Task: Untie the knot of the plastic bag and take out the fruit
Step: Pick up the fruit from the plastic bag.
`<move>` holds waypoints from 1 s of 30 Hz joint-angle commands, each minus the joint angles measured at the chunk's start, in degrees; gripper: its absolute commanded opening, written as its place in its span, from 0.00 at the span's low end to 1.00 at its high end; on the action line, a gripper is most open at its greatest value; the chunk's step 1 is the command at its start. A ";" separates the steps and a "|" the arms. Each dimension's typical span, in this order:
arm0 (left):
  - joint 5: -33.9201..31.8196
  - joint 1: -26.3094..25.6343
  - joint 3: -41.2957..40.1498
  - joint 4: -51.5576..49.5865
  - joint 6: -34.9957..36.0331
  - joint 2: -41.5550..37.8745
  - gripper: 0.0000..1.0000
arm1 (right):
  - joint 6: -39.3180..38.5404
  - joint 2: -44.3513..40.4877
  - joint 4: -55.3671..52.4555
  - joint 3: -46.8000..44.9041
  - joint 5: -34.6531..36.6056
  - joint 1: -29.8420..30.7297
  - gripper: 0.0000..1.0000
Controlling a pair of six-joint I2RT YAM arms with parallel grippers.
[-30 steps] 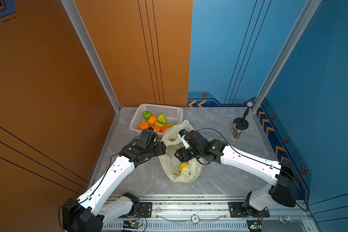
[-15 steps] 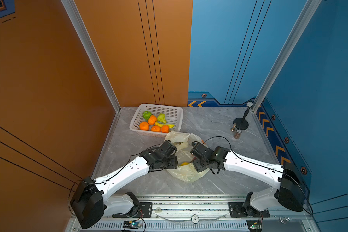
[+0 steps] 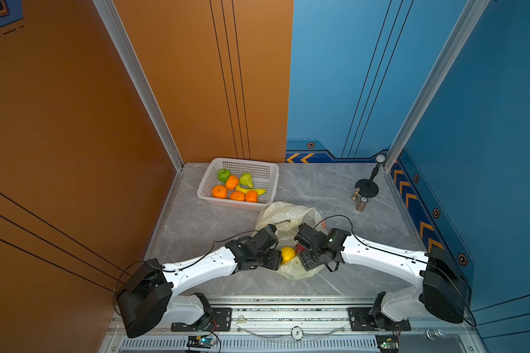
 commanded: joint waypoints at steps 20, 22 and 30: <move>-1.60 -3.29 -3.07 8.28 5.43 3.22 0.66 | 11.38 8.27 2.04 11.73 6.08 -2.25 0.80; -1.67 -3.20 -3.19 8.60 5.42 3.15 0.66 | 12.03 9.26 2.03 10.96 7.31 -2.59 0.82; -3.67 -3.25 -3.23 8.49 5.68 2.70 0.66 | 14.40 12.79 3.58 8.61 3.58 -4.27 0.85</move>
